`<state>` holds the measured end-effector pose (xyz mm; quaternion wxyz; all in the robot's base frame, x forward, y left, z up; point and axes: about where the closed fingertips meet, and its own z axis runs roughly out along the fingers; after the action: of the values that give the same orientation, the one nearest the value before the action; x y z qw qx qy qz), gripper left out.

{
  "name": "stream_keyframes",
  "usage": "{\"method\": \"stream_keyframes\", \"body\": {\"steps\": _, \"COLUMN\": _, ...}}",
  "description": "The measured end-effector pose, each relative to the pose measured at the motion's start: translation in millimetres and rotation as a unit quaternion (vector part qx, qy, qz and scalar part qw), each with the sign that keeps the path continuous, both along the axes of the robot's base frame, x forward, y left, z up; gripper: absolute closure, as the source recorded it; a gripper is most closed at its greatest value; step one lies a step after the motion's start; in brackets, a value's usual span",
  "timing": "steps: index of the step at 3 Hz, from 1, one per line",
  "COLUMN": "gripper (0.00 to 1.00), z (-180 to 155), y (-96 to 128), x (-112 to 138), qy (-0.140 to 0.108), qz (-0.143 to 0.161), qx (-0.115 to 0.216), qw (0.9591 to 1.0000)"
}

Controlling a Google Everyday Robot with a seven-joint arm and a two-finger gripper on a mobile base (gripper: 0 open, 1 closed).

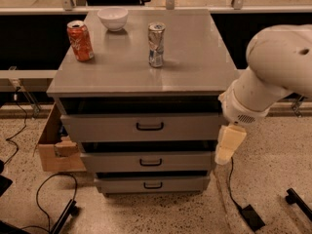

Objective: Open top drawer

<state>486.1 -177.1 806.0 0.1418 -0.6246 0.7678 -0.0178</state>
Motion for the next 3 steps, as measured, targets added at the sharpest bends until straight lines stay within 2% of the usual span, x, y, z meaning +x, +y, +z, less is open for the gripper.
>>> {"method": "stream_keyframes", "body": {"steps": 2, "gripper": 0.00, "z": -57, "y": 15, "x": 27, "qy": -0.011, "qz": 0.043, "qx": -0.036, "qw": 0.9984}}
{"method": "stream_keyframes", "body": {"steps": 3, "gripper": 0.00, "z": -76, "y": 18, "x": 41, "qy": -0.010, "qz": 0.070, "qx": -0.064, "qw": 0.9954}}
